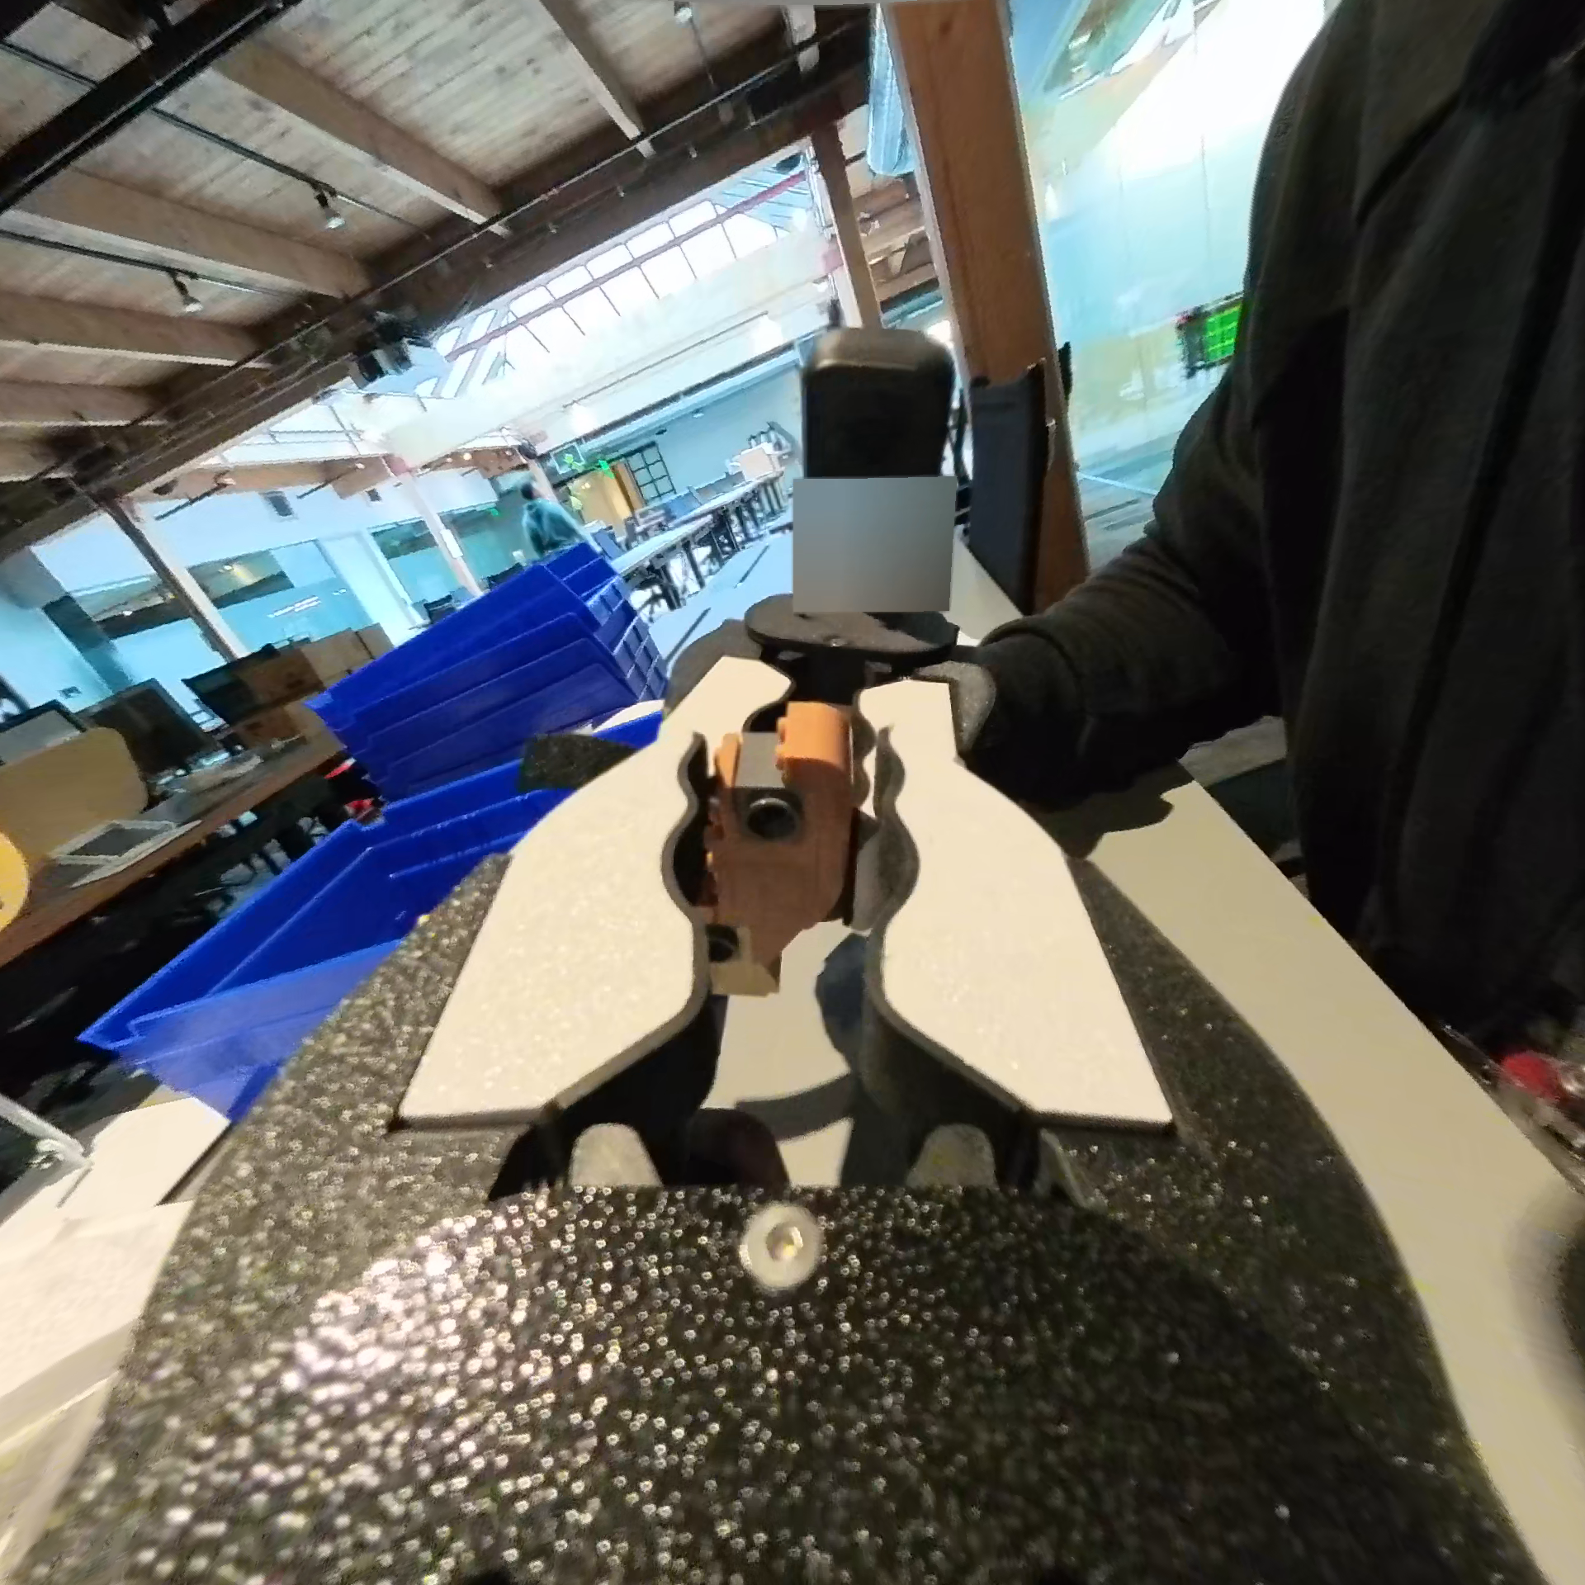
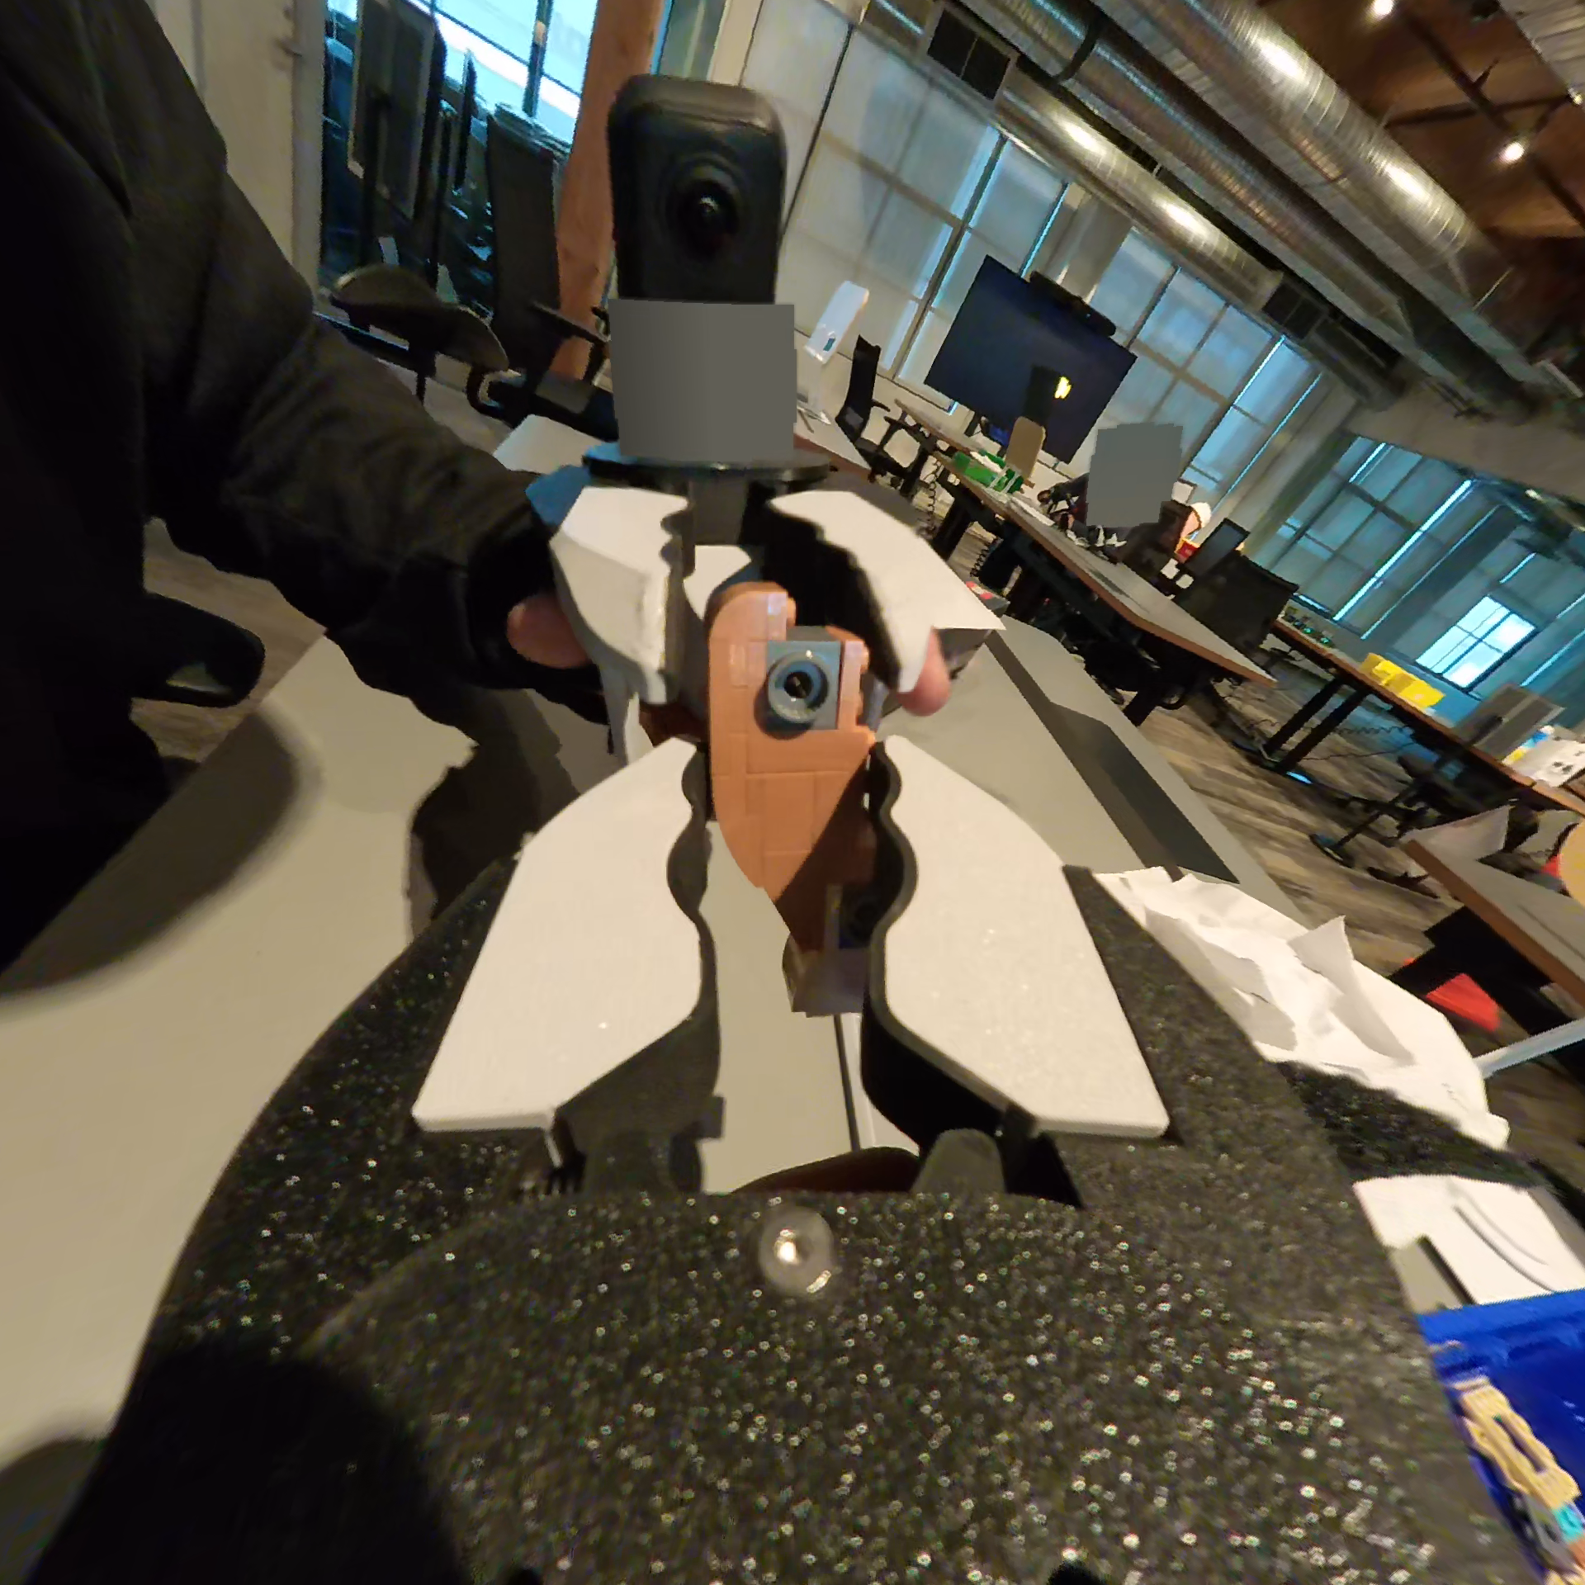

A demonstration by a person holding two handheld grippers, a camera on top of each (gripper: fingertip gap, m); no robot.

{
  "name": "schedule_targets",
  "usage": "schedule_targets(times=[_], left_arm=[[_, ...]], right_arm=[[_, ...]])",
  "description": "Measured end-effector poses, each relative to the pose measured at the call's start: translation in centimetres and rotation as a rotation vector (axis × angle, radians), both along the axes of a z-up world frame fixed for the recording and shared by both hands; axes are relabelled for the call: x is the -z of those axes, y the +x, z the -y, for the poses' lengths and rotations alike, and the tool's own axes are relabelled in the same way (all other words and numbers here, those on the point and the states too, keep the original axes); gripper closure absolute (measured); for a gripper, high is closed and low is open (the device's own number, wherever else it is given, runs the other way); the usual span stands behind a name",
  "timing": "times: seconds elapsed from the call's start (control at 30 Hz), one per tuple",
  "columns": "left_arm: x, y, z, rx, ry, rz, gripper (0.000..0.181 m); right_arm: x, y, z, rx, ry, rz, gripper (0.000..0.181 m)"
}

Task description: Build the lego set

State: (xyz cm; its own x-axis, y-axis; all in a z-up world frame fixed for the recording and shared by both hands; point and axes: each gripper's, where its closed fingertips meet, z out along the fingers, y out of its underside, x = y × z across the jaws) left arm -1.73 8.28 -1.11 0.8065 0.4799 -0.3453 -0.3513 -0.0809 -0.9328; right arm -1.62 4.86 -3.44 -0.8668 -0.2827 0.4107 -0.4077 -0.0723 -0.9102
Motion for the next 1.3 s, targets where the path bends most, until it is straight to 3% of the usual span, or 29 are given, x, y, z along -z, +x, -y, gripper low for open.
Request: schedule_targets(times=[0.27, 0.67, 0.83, 0.97, 1.1, 1.3], left_arm=[[0.7, -0.1, -0.3, -0.034, -0.084, -0.074, 0.150], [1.5, 0.2, -0.2, 0.007, -0.115, -0.033, 0.151], [1.2, 0.1, -0.1, -0.017, -0.054, -0.028, 0.151], [-0.4, 0.2, 1.3, -0.019, 0.083, -0.028, 0.139], [1.3, -0.6, 2.1, -0.051, 0.033, 0.018, 0.134], [1.7, -0.2, 2.2, -0.006, 0.054, 0.052, 0.134]], right_arm=[[1.0, 0.2, 0.3, -0.005, 0.053, 0.023, 0.146], [1.8, 0.4, 0.6, -0.009, 0.101, 0.010, 0.146], [1.5, 0.2, 0.5, -0.014, 0.083, 0.033, 0.146], [0.7, 0.0, 0.1, -0.032, 0.031, 0.076, 0.146], [-0.1, -0.1, -0.4, -0.087, -0.015, 0.169, 0.146], [0.2, 0.0, -0.3, -0.103, -0.020, 0.197, 0.146]])
